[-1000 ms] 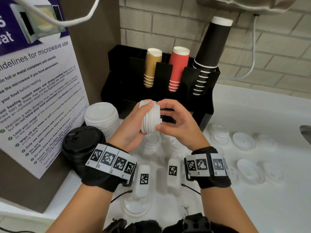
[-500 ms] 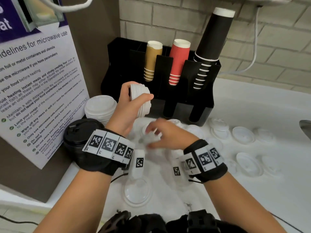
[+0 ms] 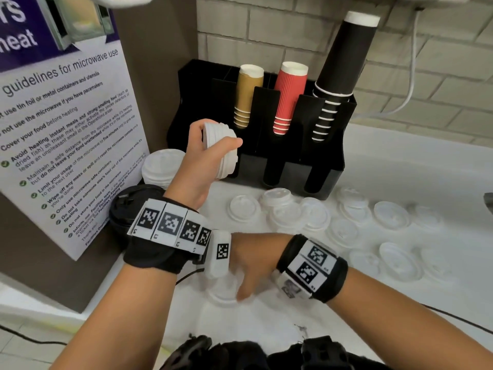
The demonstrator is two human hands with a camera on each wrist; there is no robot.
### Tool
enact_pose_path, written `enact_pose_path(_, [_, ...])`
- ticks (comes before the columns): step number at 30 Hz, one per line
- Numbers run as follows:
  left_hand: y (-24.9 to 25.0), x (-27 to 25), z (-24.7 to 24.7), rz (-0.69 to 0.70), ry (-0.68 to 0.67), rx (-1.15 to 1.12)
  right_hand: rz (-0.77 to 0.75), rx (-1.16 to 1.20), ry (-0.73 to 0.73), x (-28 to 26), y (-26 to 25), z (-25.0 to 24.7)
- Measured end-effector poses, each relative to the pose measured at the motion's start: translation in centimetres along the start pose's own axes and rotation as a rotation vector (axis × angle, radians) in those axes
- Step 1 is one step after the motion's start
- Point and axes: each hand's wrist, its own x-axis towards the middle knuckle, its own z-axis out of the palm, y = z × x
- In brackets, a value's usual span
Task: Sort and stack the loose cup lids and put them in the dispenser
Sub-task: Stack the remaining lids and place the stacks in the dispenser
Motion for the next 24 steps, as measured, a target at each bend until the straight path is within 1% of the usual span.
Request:
enact_pose_path(2, [-0.1, -0.2, -0.1, -0.010, -0.004, -0.035, 0.043, 0.046, 0.089, -0.7, 1.2, -1.3])
enact_pose_path(3, [-0.2, -0.4, -0.1, -0.013, -0.007, -0.057, 0.074, 0.072, 0.161, -1.3, 2.0, -1.9])
enact_pose_path(5, [-0.4, -0.6, -0.2, -0.016, -0.006, -0.101, 0.128, 0.139, 0.367, -2.6, 3.5, -3.1])
enact_pose_path(7, [-0.9, -0.7, -0.3, -0.028, -0.004, -0.126, 0.145, 0.236, 0.604, -4.1, 4.8, -3.6])
enact_pose_path(9, [-1.6, -0.9, 0.0, -0.053, -0.018, -0.122, 0.118, 0.419, 0.804, -5.2, 5.2, -3.6])
enact_pose_path(11, [-2.4, -1.3, 0.5, -0.108, -0.053, -0.123, 0.062, 0.664, 0.916, -5.9, 5.0, -3.4])
enact_pose_path(13, [-3.0, -1.7, 1.1, -0.169, -0.123, -0.124, -0.022, 0.833, 0.974, -6.1, 4.5, -2.8])
enact_pose_path(15, [-3.5, -2.0, 1.8, -0.216, -0.190, -0.111, -0.073, 0.888, 1.010, -6.2, 4.2, -2.3])
enact_pose_path(17, [-3.7, -2.3, 2.2, -0.239, -0.227, -0.104, -0.103, 0.907, 1.029, -6.3, 4.1, -2.0])
enact_pose_path(24, [-4.3, -2.4, 2.9, -0.248, -0.222, -0.133, -0.136, 0.935, 1.042, -6.0, 3.6, -1.9])
